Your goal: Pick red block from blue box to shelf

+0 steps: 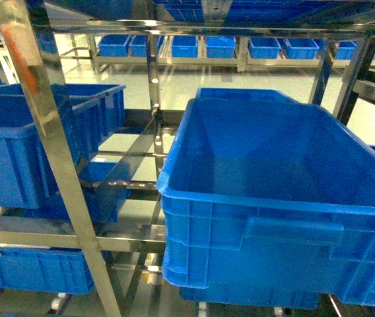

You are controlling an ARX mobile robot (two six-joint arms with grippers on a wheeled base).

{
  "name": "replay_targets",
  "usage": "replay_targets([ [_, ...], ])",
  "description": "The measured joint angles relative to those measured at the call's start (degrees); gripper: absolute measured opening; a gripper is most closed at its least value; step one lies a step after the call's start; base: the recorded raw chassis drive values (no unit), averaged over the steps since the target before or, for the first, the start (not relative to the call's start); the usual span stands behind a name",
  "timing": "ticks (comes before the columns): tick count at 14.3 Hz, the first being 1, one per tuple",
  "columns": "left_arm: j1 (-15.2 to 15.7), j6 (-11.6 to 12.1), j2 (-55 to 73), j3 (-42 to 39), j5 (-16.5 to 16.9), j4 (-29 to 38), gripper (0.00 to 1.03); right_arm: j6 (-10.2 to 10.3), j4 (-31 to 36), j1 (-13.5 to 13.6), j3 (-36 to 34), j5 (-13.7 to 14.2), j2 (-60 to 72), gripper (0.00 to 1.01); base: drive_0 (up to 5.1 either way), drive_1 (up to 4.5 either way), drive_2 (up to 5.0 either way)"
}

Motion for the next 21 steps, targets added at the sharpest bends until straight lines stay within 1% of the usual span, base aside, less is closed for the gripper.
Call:
replay_targets([
  [2,0.0,0.0,0.0,0.0,0.0,0.0,0.98,-0.4,10.2,0.4,0.1,-0.4,4.8,0.27,0.0,0.00,0.0],
  [4,0.0,0.0,0.0,0.0,0.0,0.0,0.98,-1.7,15.2,0.8,1.7,-0.1,10.7,0.27,0.0,0.00,0.0],
  [5,0.0,0.0,0.0,0.0,0.0,0.0,0.98,-2.0,16.1,0.7,2.7,-0.1,11.9,0.27,0.0,0.00,0.0],
  [6,0.0,0.0,0.0,0.0,0.0,0.0,0.98,-2.7,17.2,0.7,3.8,-0.1,13.3,0.27,0.0,0.00,0.0],
  [7,0.0,0.0,0.0,0.0,0.0,0.0,0.98,-4.5,18.9,-1.3,5.1,-0.3,17.1,0.27,0.0,0.00,0.0],
  [8,0.0,0.0,0.0,0.0,0.0,0.0,0.98,-4.5,19.3,-5.7,6.0,-1.5,21.3,0.27,0.0,0.00,0.0],
  [9,0.0,0.0,0.0,0.0,0.0,0.0,0.98,-4.2,19.8,-6.8,9.1,-6.0,23.1,0.27,0.0,0.00,0.0],
  [10,0.0,0.0,0.0,0.0,0.0,0.0,0.98,-4.3,20.5,-5.8,10.0,-6.9,23.0,0.27,0.0,0.00,0.0],
  [13,0.0,0.0,0.0,0.0,0.0,0.0,0.98,-4.4,21.0,-3.3,10.1,-6.6,23.0,0.27,0.0,0.00,0.0],
  [21,0.0,0.0,0.0,0.0,0.0,0.0,0.98,-4.5,21.6,-1.3,10.1,-5.8,23.0,0.27,0.0,0.00,0.0],
])
